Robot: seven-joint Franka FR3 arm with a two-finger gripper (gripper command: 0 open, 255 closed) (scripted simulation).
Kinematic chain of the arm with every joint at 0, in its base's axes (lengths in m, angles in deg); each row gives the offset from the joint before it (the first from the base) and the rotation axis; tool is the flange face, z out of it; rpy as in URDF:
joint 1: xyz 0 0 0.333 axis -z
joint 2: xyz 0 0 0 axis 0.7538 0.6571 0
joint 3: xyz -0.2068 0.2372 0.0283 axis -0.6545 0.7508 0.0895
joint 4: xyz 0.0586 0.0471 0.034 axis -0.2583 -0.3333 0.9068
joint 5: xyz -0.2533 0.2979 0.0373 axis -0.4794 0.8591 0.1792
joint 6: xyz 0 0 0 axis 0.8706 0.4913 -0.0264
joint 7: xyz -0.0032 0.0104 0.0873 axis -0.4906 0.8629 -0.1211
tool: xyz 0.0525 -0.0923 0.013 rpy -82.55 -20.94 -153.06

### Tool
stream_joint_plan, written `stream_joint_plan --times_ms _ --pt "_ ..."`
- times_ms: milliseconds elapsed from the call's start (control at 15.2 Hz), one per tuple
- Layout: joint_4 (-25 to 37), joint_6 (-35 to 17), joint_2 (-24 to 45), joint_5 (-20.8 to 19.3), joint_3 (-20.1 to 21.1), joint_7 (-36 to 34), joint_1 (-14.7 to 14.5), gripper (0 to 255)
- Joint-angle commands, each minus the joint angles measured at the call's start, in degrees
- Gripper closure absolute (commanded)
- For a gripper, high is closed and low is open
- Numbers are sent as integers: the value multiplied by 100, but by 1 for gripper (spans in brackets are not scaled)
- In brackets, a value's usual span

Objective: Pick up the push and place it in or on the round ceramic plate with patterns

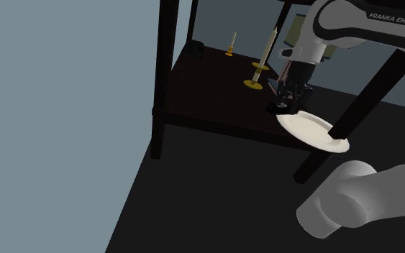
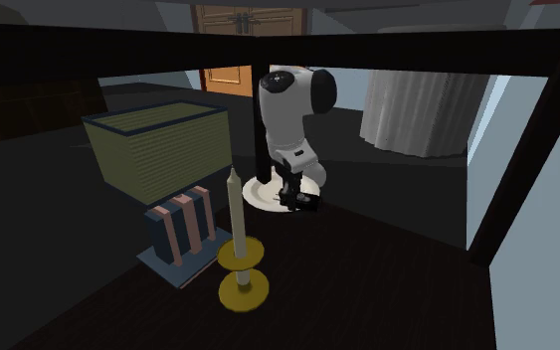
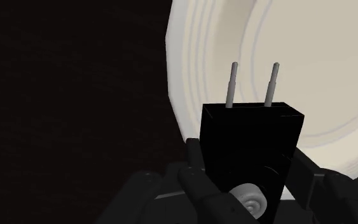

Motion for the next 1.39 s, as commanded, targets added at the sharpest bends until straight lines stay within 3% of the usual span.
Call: stream_joint_plan --times_ms 0,198,264,594,924,1320 --pt "319 1 -1188 -60 -135 197 171 255" --pt "140 377 -1714 -141 -134 365 418 255" --pt "18 334 -44 -189 58 284 261 0" --pt "398 305 -226 -476 574 -169 36 0" --pt "-109 4 -451 -634 306 -376 -333 0" --pt "-363 -158 -545 -664 272 -403 -358 0"
